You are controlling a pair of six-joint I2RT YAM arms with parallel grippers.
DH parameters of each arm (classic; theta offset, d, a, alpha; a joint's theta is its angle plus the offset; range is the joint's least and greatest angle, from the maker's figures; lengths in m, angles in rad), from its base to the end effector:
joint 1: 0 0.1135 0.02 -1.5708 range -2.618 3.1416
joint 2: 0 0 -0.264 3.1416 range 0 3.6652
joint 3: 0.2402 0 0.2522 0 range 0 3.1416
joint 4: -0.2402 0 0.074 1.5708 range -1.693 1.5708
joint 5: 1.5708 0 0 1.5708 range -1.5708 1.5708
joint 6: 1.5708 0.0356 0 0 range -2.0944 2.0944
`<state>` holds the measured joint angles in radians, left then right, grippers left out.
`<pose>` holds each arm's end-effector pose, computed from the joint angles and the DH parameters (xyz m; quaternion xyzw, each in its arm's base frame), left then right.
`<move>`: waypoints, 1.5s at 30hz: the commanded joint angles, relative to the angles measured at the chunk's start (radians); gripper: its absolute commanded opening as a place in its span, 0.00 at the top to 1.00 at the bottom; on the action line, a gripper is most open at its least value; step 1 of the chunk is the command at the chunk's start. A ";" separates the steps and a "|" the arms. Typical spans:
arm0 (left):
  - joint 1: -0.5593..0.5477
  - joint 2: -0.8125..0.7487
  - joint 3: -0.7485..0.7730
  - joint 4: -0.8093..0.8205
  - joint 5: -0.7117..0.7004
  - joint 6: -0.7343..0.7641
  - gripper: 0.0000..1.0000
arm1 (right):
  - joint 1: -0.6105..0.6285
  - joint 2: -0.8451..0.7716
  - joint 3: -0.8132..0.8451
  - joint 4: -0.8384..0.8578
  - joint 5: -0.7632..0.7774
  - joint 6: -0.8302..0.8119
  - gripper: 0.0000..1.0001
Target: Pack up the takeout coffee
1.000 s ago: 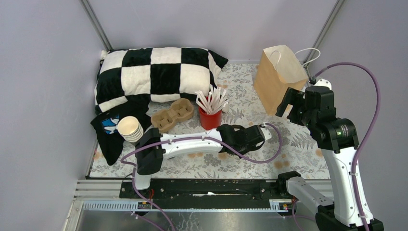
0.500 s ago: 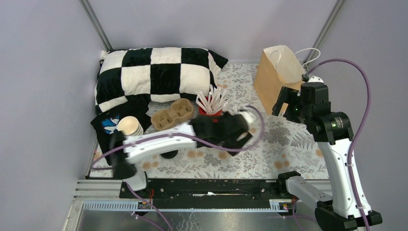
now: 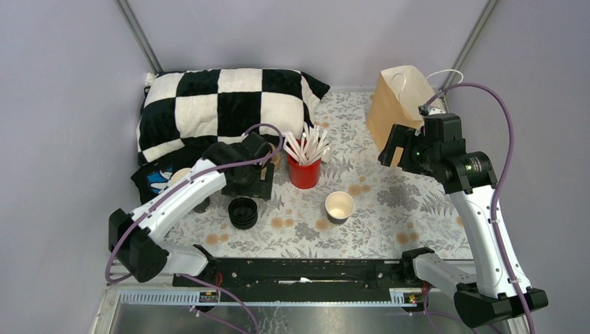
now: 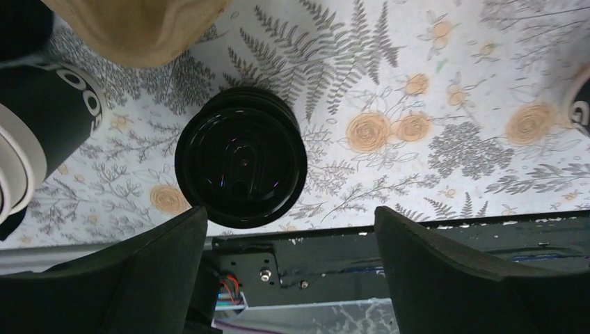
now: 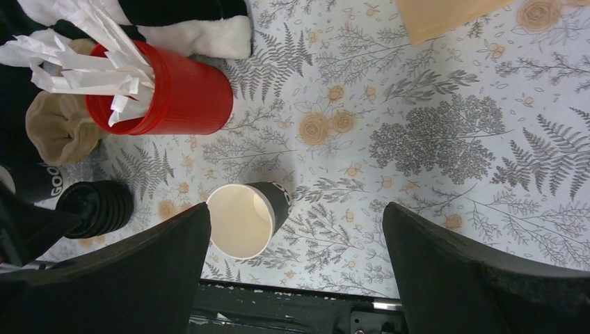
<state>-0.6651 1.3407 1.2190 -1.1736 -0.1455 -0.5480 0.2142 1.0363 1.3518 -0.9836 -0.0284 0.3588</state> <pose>0.1920 -0.1440 0.2953 0.0479 0.9868 -0.0189 0.1536 0.1813 0.0405 0.4058 0.0588 0.8979 0.1355 0.4147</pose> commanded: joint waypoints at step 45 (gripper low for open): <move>0.056 0.198 -0.094 0.099 0.064 0.057 0.76 | 0.005 0.024 0.014 0.025 -0.015 -0.025 0.00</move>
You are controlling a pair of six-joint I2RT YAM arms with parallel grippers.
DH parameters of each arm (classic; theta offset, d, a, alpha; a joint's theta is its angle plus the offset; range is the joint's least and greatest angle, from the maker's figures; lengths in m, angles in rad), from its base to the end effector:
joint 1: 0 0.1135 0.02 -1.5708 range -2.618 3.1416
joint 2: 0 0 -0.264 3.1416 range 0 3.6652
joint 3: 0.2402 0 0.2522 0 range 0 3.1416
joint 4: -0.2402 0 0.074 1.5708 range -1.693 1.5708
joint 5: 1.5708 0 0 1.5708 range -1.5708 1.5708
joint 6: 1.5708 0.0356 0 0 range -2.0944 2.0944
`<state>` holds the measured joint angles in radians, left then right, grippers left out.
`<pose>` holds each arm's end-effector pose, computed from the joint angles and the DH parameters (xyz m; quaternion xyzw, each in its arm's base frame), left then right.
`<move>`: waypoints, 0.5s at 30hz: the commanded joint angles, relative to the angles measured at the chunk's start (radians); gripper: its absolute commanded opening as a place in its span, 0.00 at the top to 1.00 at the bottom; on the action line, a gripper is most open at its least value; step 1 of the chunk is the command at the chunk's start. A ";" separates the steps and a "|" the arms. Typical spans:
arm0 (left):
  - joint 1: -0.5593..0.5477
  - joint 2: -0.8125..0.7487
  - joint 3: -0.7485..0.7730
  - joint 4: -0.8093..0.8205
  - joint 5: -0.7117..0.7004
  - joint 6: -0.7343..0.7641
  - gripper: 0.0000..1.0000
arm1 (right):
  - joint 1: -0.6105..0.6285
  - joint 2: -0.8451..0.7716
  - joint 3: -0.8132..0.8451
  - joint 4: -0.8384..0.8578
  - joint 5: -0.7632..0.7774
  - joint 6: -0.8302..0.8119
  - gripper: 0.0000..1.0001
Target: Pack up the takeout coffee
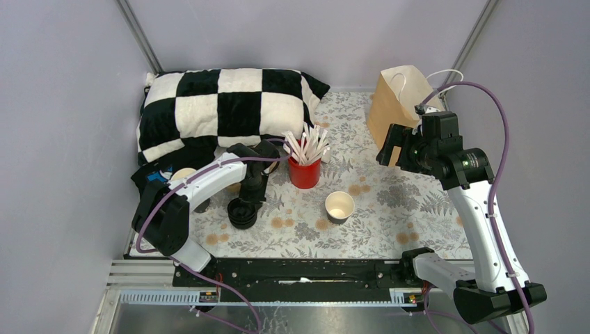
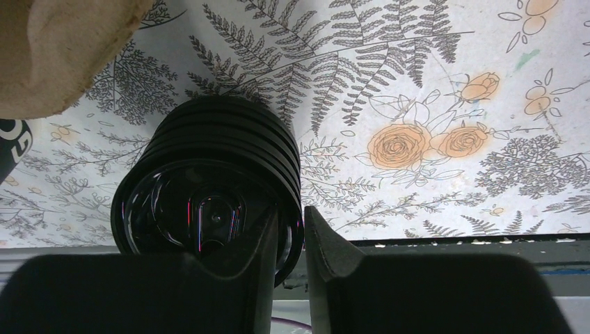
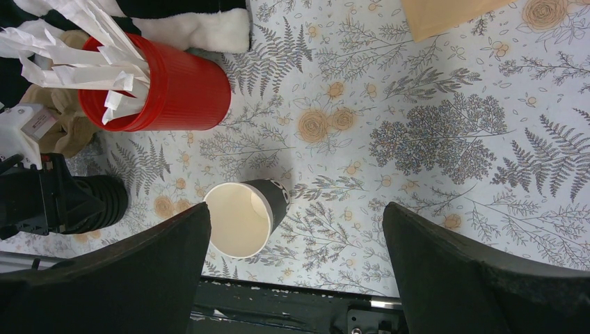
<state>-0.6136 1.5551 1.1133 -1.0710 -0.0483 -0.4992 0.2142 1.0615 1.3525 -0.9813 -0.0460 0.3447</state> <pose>0.2212 -0.1537 0.2176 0.0564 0.9977 0.0052 0.0374 0.1884 0.0427 0.4020 0.0492 0.9031 0.1375 0.4038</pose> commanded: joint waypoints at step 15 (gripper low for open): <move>0.005 -0.042 0.093 -0.090 -0.058 -0.007 0.85 | 0.005 0.008 0.004 0.036 -0.008 -0.010 0.00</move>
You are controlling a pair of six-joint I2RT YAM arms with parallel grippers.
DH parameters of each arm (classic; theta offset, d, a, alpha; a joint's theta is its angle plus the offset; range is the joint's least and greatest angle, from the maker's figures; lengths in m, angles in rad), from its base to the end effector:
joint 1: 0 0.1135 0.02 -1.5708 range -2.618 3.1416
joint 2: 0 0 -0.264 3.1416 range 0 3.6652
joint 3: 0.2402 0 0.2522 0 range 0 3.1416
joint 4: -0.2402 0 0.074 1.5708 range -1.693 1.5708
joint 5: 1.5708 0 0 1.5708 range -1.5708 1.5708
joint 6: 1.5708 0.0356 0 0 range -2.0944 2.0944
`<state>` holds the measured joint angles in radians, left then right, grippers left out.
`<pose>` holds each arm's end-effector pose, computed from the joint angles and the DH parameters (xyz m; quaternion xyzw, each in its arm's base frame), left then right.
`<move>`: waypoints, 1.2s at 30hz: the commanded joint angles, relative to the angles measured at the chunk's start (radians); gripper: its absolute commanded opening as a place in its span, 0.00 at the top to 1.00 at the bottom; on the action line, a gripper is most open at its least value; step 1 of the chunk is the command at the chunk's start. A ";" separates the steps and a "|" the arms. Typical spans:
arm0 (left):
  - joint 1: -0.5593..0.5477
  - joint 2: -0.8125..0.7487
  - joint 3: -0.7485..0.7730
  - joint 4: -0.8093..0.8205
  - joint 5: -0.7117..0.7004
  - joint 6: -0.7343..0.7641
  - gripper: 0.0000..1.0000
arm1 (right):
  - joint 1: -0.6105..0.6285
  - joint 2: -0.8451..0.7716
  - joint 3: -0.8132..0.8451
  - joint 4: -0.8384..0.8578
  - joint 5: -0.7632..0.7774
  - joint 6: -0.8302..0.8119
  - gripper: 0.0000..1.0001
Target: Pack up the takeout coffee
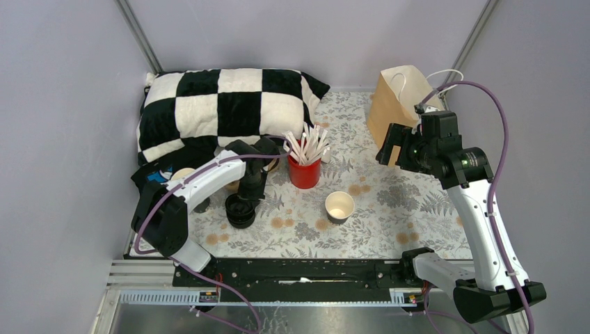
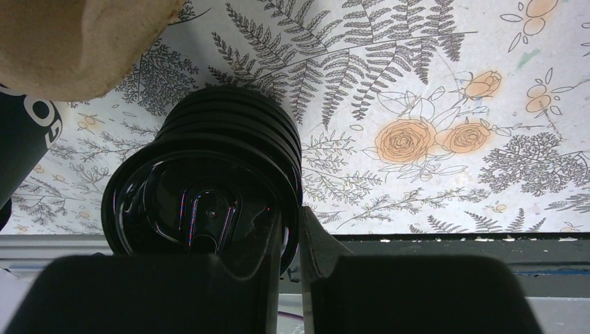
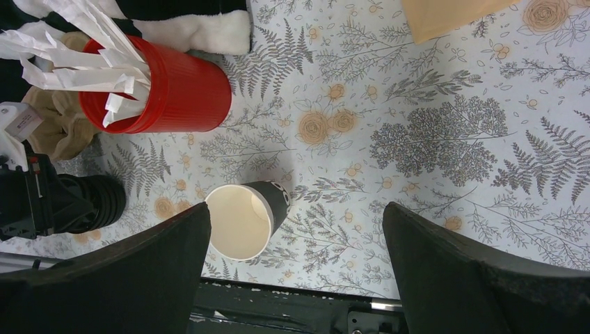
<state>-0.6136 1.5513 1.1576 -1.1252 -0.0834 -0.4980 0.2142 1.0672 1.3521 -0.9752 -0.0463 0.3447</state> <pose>0.2223 -0.1529 0.2296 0.0566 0.9972 0.0217 0.0440 0.1905 0.0431 0.4014 0.0491 0.9031 0.1376 0.4037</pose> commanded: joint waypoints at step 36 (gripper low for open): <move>0.195 -0.122 0.059 2.129 1.005 -1.418 0.96 | 0.183 0.071 -0.031 0.885 -0.728 0.424 0.00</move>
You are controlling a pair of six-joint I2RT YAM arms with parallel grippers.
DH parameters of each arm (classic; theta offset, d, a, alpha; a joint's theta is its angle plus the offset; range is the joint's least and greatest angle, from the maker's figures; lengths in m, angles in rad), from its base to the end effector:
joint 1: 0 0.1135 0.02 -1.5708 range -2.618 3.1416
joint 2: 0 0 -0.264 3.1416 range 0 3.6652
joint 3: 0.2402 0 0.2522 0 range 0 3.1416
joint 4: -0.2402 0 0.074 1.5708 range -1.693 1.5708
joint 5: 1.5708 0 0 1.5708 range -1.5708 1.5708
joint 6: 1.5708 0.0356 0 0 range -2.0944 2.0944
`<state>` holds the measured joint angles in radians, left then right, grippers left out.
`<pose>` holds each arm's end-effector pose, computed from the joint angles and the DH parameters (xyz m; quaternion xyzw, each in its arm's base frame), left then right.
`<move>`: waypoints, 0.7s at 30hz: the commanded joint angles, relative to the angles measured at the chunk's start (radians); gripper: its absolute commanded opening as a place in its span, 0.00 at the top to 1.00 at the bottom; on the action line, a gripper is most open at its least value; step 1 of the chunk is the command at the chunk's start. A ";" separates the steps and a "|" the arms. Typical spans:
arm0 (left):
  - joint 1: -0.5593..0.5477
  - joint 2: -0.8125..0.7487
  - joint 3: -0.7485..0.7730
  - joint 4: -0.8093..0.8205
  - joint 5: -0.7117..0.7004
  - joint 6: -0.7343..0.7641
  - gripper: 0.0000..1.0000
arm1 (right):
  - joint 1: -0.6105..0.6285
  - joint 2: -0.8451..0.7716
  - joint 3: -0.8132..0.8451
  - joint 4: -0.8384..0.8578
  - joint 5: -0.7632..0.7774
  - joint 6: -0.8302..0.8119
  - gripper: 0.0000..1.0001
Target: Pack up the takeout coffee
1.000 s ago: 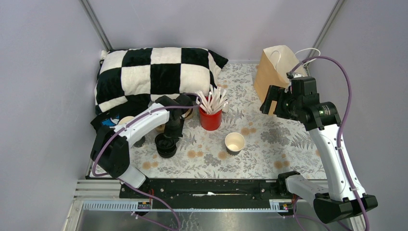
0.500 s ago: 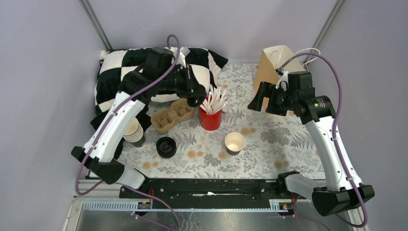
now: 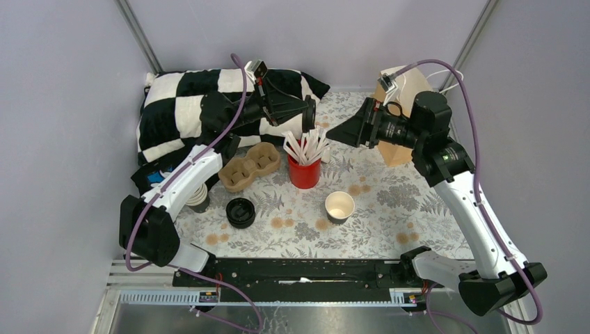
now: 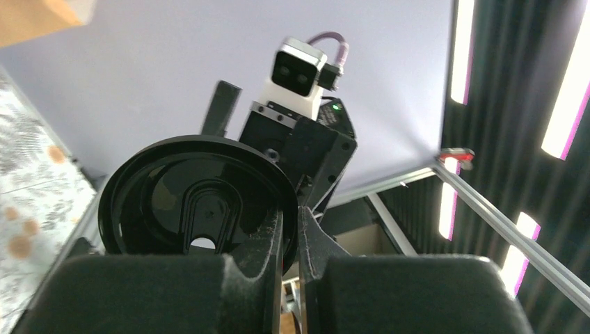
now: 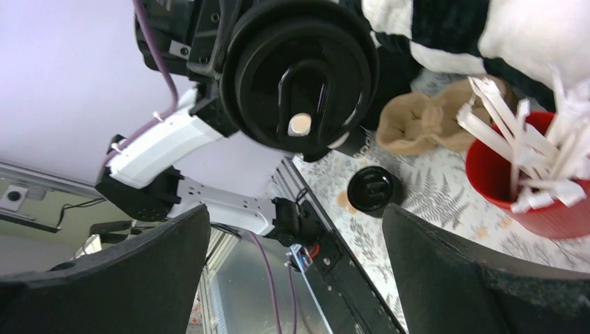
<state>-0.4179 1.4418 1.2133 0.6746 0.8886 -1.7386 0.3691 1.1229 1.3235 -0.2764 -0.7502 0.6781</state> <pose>0.2860 -0.1572 0.4199 -0.0081 0.6033 -0.7814 0.1593 0.2090 0.1069 0.4515 -0.1411 0.7126 0.5490 0.4135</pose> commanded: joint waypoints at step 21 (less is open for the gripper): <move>-0.010 0.007 -0.029 0.335 0.035 -0.213 0.97 | 0.087 0.142 0.060 0.357 0.019 0.178 0.00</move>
<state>-0.4240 1.4467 1.1831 0.9234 0.9127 -1.9285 0.4431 1.2560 1.3270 -0.0265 -0.7258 0.8265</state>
